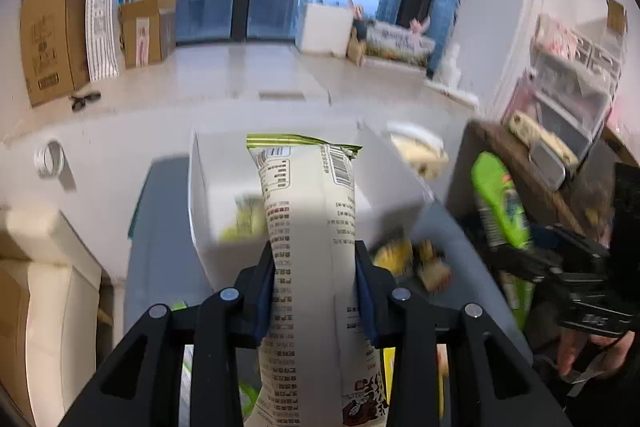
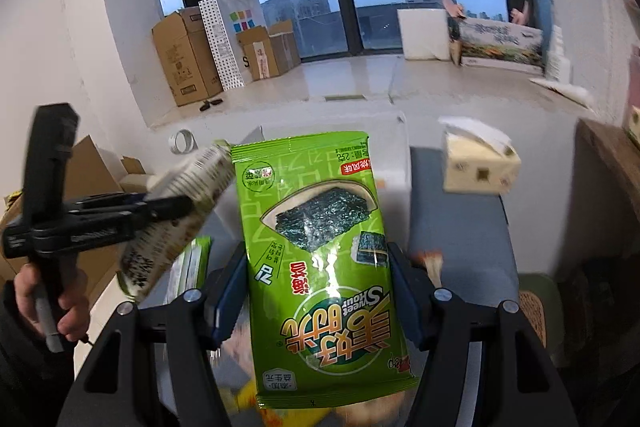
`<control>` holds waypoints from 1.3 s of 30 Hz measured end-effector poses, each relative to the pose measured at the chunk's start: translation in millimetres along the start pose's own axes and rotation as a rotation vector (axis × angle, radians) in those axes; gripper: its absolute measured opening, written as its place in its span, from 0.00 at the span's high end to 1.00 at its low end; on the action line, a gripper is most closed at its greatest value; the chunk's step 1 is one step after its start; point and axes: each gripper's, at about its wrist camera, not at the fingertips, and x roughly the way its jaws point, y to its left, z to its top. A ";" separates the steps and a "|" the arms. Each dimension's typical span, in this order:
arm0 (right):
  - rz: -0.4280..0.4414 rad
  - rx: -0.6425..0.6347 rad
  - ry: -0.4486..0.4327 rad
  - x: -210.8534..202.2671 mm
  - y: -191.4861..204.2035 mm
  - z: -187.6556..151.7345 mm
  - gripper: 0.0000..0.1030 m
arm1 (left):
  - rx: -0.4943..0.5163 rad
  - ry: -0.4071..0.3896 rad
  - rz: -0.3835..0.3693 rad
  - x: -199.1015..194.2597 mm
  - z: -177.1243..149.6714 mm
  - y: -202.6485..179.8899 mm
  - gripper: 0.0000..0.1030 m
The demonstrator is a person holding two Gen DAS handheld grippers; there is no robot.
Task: Organize snacks
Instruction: 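Carry the seaweed bag to the box while left gripper grasps white long bag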
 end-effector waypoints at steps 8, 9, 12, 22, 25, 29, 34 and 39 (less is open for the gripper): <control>-0.002 0.016 0.081 93.6 -9.6 94.7 0.33 | -0.056 -0.025 0.037 62.6 79.4 29.6 0.62; 0.002 0.032 0.099 105.2 -13.1 102.8 0.33 | -0.064 -0.015 0.038 72.8 84.6 33.0 0.62; -0.008 0.093 0.155 144.2 -26.5 122.7 0.33 | -0.071 0.009 0.042 105.7 90.8 38.0 0.62; -0.075 0.202 0.159 181.9 -60.1 123.1 0.00 | -0.112 0.047 0.091 135.9 79.2 68.5 0.00; -0.061 0.213 0.126 173.9 -63.9 119.9 0.00 | -0.102 0.049 0.106 132.5 74.3 70.2 0.00; -0.036 0.215 0.074 159.4 -62.4 117.5 0.00 | -0.093 0.042 0.106 121.2 67.9 69.3 0.00; 0.003 0.149 -0.009 126.3 -42.3 118.3 0.00 | -0.028 0.004 0.129 91.1 58.6 52.5 0.00; 0.055 0.061 -0.062 81.0 -12.5 109.9 0.00 | 0.033 -0.041 0.159 50.6 43.1 28.0 0.00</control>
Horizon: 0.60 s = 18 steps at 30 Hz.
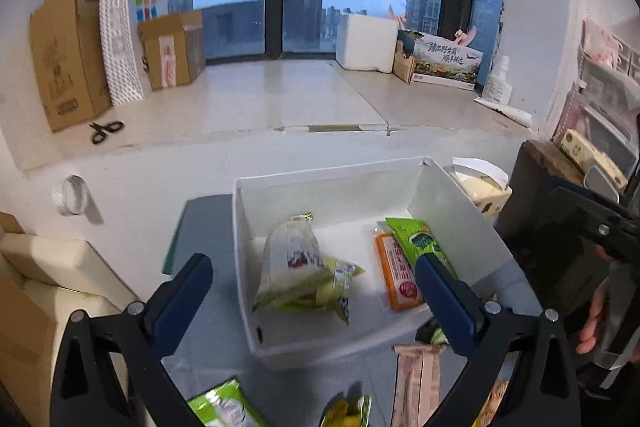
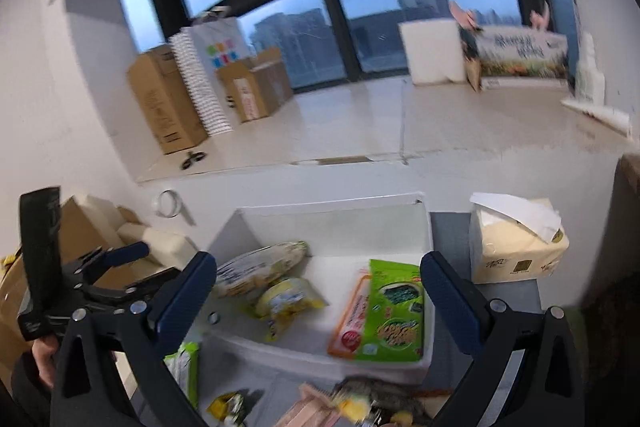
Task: Organize snacks
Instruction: 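Carry the seaweed bag to the box while left gripper grasps white long bag, then release the seaweed bag and white long bag into the white box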
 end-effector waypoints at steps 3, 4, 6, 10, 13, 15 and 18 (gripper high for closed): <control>0.027 -0.048 -0.024 -26.7 15.9 -10.9 0.00 | 0.021 -0.029 0.005 -27.9 -9.5 -10.3 0.00; 0.033 -0.062 -0.035 -36.5 21.5 -16.6 0.00 | 0.035 -0.035 -0.006 -36.4 -12.5 -15.3 0.00; 0.039 -0.074 -0.043 -56.6 30.3 -30.2 0.00 | 0.087 -0.054 0.002 -55.4 -20.1 -26.9 0.00; 0.054 -0.074 -0.071 -98.7 40.7 -59.0 0.00 | 0.105 -0.057 -0.053 -81.9 -37.8 -34.8 0.00; 0.036 -0.059 -0.066 -121.8 40.2 -83.5 0.00 | 0.104 -0.045 -0.085 -96.4 -58.8 -37.5 0.00; 0.013 -0.054 -0.061 -130.2 38.7 -97.8 0.00 | 0.093 -0.031 -0.094 -102.9 -75.1 -36.7 0.00; -0.015 -0.037 -0.016 -136.3 33.6 -125.6 0.00 | 0.047 0.004 -0.147 -106.2 -97.1 -33.0 0.00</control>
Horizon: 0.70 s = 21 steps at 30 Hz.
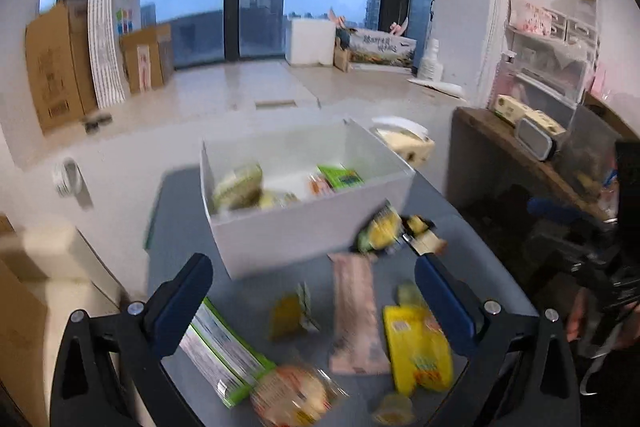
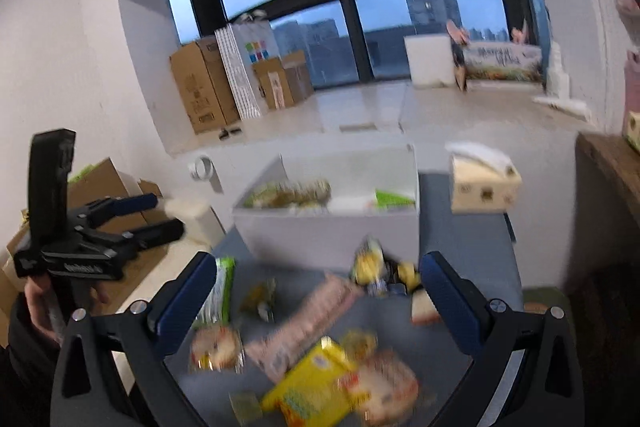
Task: Organize snacks
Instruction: 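Release the seaweed bag and white long bag into the white box, then grasp the black-and-yellow chip bag with the right gripper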
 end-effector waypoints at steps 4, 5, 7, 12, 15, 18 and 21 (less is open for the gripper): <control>-0.018 0.040 0.042 1.9 -7.2 -28.2 0.00 | -0.053 0.031 -0.011 1.6 -26.8 3.6 0.00; -0.022 0.058 0.057 4.7 -9.2 -37.4 0.00 | -0.060 0.044 -0.016 3.7 -30.7 4.0 0.00; -0.030 0.073 0.079 10.1 -11.2 -47.5 0.00 | -0.073 0.059 -0.023 6.6 -38.1 4.3 0.00; -0.044 0.100 0.174 38.1 -15.4 -68.9 0.00 | -0.097 0.080 -0.035 13.1 -43.5 7.8 0.00; -0.047 0.103 0.213 59.7 -21.0 -69.1 0.00 | -0.107 0.081 -0.032 14.5 -42.4 11.2 0.00; -0.063 0.108 0.247 90.1 -37.8 -58.3 0.00 | -0.101 0.081 -0.015 14.6 -41.9 13.5 0.00; -0.088 0.137 0.260 116.9 -55.3 -46.6 0.00 | -0.110 0.074 0.004 14.1 -41.5 18.6 0.00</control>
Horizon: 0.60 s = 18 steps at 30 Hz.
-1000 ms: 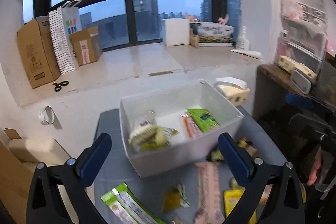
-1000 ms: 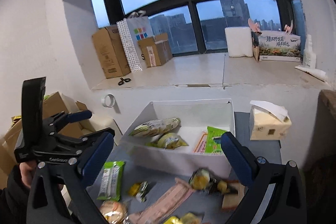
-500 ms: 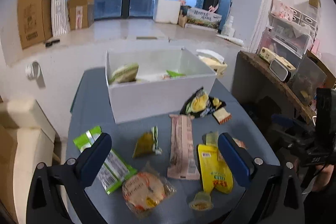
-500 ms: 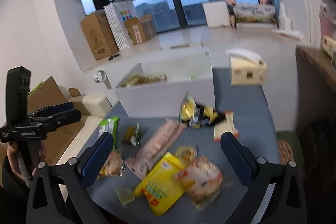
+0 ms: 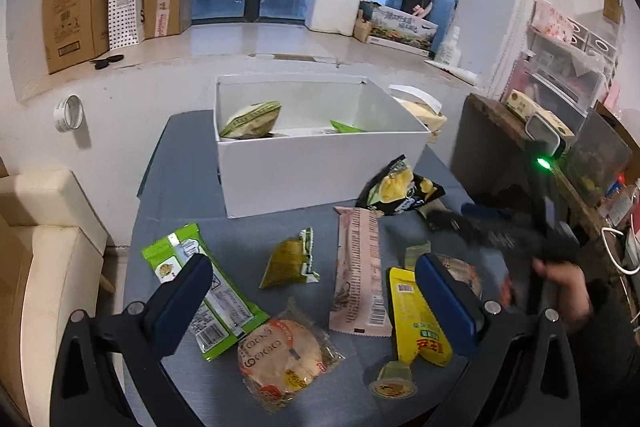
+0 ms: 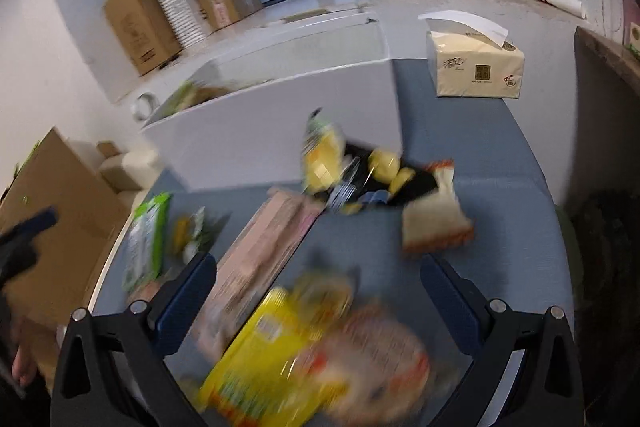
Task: Organize snacks
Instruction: 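Grasp the black-and-yellow chip bag with the right gripper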
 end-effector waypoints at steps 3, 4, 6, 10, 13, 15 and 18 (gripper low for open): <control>-0.025 0.054 0.017 26.1 -16.8 23.2 0.00 | -0.018 -0.001 0.002 0.1 0.5 6.5 0.00; -0.031 0.060 0.026 34.5 -19.8 29.4 0.00 | -0.019 0.001 0.005 0.5 0.1 7.2 0.00; -0.051 0.052 0.036 48.8 -20.9 40.1 0.00 | -0.017 0.001 0.015 0.5 -1.1 8.9 0.00; -0.057 0.043 0.045 68.6 -14.2 51.2 0.00 | -0.014 0.008 0.033 1.8 -4.4 13.3 0.00; -0.098 0.029 0.055 78.7 -8.8 52.7 0.00 | -0.025 0.017 0.037 3.9 -6.1 17.0 0.00; -0.124 0.033 0.072 85.9 -7.7 50.9 0.00 | -0.034 0.020 0.042 4.7 -6.9 20.1 0.00; -0.113 0.073 0.064 88.2 -11.6 49.7 0.07 | -0.046 0.023 0.050 5.6 -7.0 24.0 0.00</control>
